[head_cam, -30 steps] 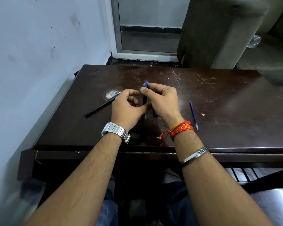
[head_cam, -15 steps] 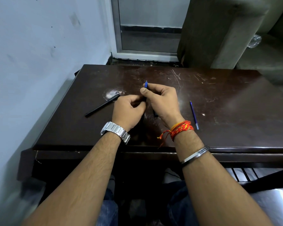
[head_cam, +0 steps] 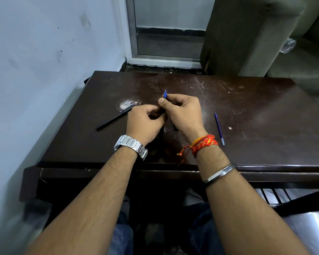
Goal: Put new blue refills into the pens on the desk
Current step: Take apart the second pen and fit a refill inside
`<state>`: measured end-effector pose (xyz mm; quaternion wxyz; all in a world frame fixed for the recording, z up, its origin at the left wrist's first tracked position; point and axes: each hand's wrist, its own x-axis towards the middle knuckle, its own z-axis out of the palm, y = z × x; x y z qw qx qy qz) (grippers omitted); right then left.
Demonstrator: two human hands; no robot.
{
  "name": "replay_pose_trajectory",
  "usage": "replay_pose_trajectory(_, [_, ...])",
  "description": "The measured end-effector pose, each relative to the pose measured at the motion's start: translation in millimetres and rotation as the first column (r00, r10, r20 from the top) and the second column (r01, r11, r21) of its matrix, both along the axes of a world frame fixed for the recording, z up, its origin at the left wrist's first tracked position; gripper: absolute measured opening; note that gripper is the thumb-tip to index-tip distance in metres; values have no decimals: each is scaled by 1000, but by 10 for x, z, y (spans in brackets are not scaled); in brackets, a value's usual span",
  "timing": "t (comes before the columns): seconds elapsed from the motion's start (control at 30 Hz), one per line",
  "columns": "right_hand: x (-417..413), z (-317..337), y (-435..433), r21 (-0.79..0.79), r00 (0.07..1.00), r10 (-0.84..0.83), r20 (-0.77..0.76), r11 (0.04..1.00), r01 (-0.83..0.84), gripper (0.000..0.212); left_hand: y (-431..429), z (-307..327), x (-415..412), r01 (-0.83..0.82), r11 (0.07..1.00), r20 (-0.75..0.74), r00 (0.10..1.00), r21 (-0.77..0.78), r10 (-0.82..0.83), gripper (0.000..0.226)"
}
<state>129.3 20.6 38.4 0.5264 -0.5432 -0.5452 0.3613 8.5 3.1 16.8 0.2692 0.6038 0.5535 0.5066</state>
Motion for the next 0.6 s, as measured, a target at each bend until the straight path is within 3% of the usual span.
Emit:
replay_pose_trajectory(0.1, [-4,10,12,2,999,-12,33,1000,12,14,10,7,-5,-13,1000,-7,1000,24,14,10])
replay_pose_trajectory(0.27, [66,23,15,-50,999,25,-37,998,-26,22,44,-23,-24,-58,998,-48,997,15,58,10])
replay_pose_trajectory(0.33, [145,26,48,-85,998,-51,-35,995,48,31,47,-32,-29,-100,995,-37,994,-6,100,9])
replay_pose_trajectory(0.43, [290,-15,90,-117,973,-170,155,975,189,21,37,-19,-39,-144,989,-7,990,-26,144,21])
replay_pose_trajectory(0.5, [337,-66,71,-190,919,-96,383,965,180,15,46,-25,-40,-150,988,-13,989,-38,149,28])
replay_pose_trajectory(0.6, [321,-146,49,-317,830,46,556,935,160,24,52,-44,-34,-126,990,-39,992,-65,123,17])
